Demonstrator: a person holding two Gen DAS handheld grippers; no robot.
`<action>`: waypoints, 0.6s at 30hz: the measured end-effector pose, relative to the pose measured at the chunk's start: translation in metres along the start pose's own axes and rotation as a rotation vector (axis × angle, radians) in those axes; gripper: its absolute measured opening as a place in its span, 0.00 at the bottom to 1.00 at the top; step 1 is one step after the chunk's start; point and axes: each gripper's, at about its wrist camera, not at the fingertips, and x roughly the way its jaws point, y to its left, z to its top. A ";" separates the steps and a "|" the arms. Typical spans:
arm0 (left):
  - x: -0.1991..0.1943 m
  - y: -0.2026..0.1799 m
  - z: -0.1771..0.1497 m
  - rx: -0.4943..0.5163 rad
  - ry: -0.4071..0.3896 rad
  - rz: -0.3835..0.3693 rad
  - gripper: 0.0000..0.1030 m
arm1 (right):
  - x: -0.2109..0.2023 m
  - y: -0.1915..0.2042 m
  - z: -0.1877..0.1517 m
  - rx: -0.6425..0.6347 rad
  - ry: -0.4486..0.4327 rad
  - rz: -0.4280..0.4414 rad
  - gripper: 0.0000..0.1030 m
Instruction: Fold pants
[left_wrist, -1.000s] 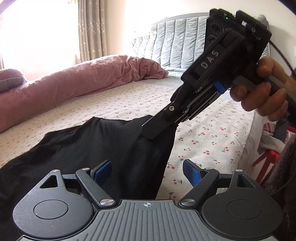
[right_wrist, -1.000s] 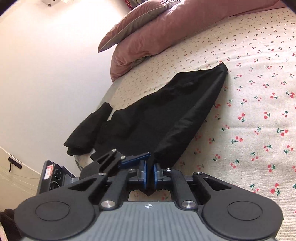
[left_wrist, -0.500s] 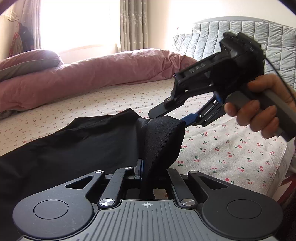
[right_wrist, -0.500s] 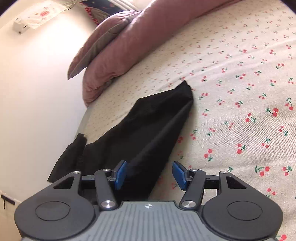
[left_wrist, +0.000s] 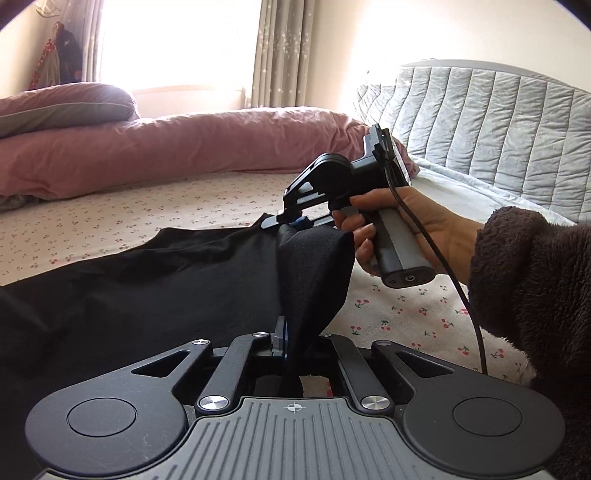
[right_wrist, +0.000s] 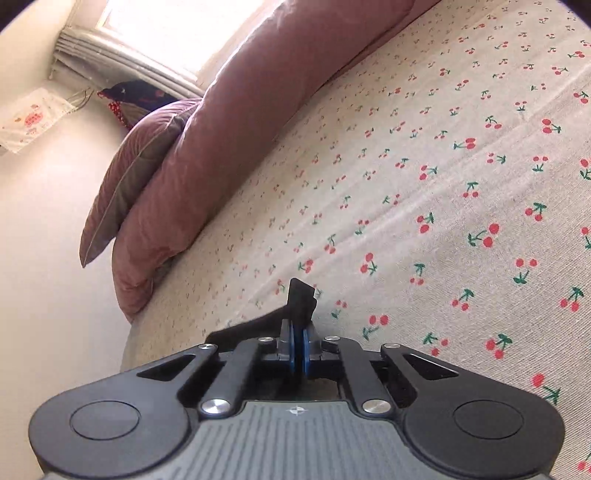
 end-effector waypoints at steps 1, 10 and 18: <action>-0.005 0.005 0.002 -0.021 -0.014 0.002 0.00 | -0.001 0.009 0.000 -0.006 -0.013 0.012 0.05; -0.058 0.062 0.009 -0.205 -0.067 0.003 0.00 | 0.007 0.091 0.001 -0.079 -0.040 0.066 0.05; -0.097 0.105 -0.002 -0.321 -0.074 0.025 0.00 | 0.055 0.149 -0.023 -0.137 0.024 0.096 0.05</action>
